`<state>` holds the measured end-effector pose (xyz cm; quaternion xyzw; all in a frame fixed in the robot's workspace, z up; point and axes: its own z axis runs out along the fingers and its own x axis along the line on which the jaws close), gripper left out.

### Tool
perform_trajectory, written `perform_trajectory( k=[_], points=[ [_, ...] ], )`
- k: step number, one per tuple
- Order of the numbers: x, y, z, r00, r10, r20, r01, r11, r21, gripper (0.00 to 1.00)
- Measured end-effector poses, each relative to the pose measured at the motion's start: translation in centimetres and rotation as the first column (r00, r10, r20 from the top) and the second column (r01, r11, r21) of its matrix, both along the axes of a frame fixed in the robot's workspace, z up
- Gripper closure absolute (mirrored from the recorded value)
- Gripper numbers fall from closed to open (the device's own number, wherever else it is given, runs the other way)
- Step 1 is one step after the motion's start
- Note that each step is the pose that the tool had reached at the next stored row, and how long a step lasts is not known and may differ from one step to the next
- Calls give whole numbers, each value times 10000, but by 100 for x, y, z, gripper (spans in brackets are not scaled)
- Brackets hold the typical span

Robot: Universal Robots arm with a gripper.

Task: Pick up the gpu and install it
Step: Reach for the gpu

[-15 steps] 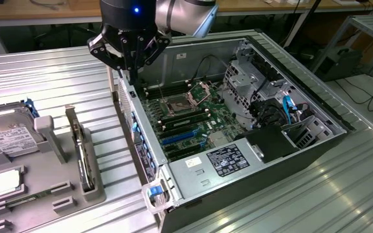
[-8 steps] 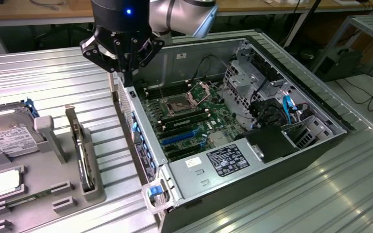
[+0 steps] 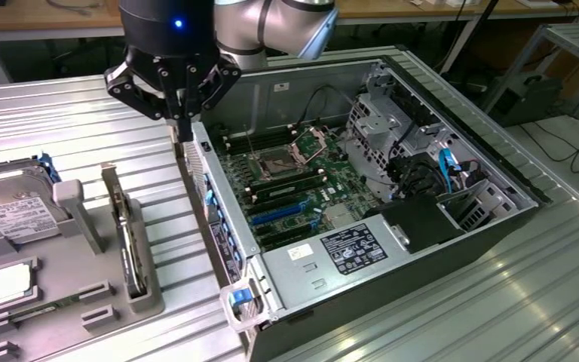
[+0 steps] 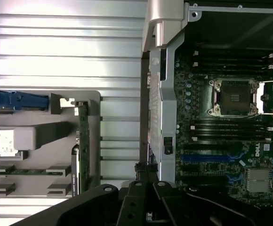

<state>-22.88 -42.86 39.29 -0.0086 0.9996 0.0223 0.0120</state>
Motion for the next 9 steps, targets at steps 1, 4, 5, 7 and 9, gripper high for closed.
perform_trajectory(
  k=[1,4,5,7,9],
  points=[
    [-25,-14,1,10000,-1,-1,1,10000,-1,89],
    [-89,-36,0,10000,-1,0,1,10000,0,89],
    [-111,-44,0,10000,0,1,0,10000,0,89],
    [-155,-63,0,10000,0,0,0,10000,0,89],
    [-198,-82,0,10000,0,-1,0,10000,-1,89]
  ],
)
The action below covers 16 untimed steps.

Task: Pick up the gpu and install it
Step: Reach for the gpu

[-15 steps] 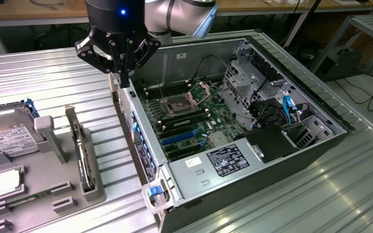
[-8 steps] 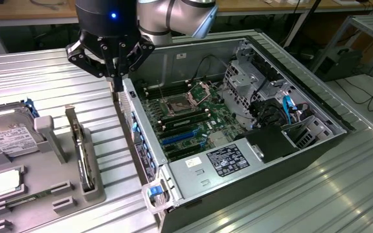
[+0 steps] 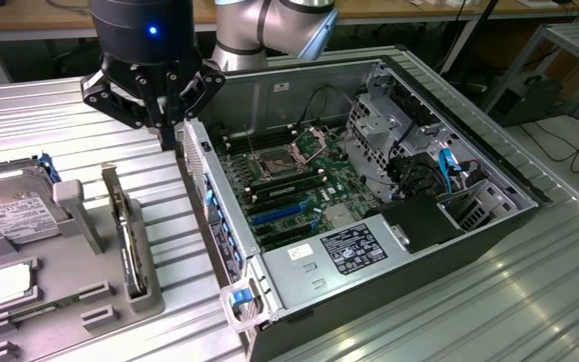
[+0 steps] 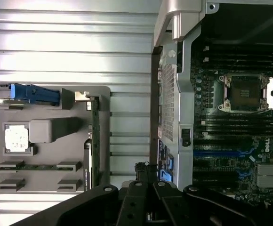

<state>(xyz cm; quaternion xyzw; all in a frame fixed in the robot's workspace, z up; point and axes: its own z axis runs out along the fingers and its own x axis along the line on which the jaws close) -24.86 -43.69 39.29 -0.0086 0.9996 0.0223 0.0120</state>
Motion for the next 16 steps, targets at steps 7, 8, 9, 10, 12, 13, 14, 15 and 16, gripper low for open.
perform_trajectory(
  k=[7,8,9,10,12,13,14,15,16],
  points=[
    [-145,-7,-1,10000,0,1,0,10000,1,89],
    [-172,-7,0,10000,-1,1,1,10000,0,89],
    [-194,-7,0,10000,-1,0,1,10000,0,89],
    [-216,-7,0,10000,0,0,0,10000,0,89],
    [-265,-7,-1,10000,0,1,0,10000,1,89],
    [-284,-7,-1,10000,0,1,0,10000,1,89],
    [-305,-7,-1,10000,0,1,0,10000,0,89],
    [-321,-7,-1,10000,1,1,-1,10000,1,89],
    [-336,-7,-1,10000,0,2,0,10000,1,89]
  ],
)
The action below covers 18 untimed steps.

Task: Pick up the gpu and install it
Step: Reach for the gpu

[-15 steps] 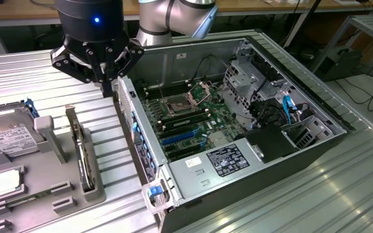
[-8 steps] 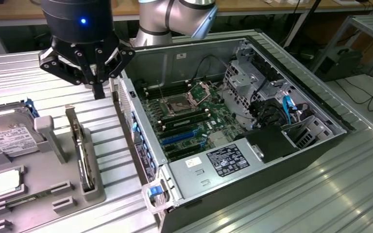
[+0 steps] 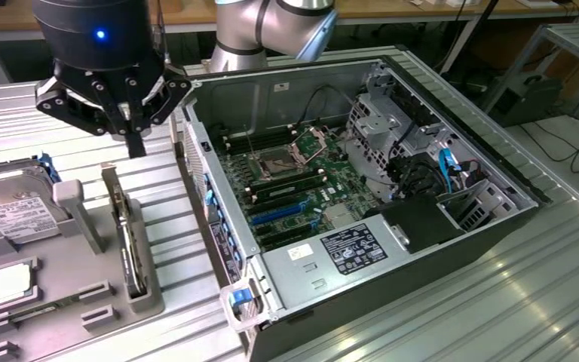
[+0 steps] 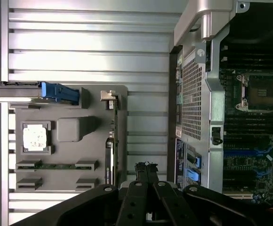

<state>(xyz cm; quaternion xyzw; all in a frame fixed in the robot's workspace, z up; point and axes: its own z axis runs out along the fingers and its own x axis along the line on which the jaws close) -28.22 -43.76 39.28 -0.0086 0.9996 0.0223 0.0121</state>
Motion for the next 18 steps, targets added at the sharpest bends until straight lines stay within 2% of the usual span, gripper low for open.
perform_trajectory(
  k=[8,18],
  points=[
    [-136,-1,0,10000,0,-1,0,10000,0,89],
    [-289,-37,1,10000,0,-1,0,10000,-1,89]
  ],
)
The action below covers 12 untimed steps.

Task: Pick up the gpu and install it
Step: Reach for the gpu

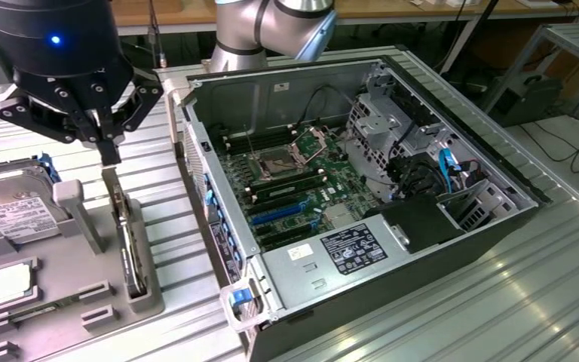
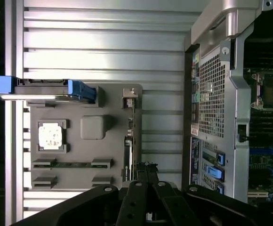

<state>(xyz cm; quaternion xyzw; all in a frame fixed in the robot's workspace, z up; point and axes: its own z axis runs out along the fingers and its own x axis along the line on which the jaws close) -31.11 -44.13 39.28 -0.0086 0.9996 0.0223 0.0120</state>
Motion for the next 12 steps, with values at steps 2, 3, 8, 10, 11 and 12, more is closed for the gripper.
perform_trajectory(
  k=[2,3,8,10,11,12],
  points=[
    [-34,-1,0,10000,0,0,0,10000,0,89],
    [-51,-1,0,10000,0,1,0,10000,0,89],
    [-132,-3,0,10000,0,0,0,10000,0,89],
    [-157,-4,0,10000,0,1,0,10000,0,89],
    [-168,-4,0,10000,0,0,0,10000,0,89],
    [-177,-4,0,10000,0,0,0,10000,0,89]
  ],
)
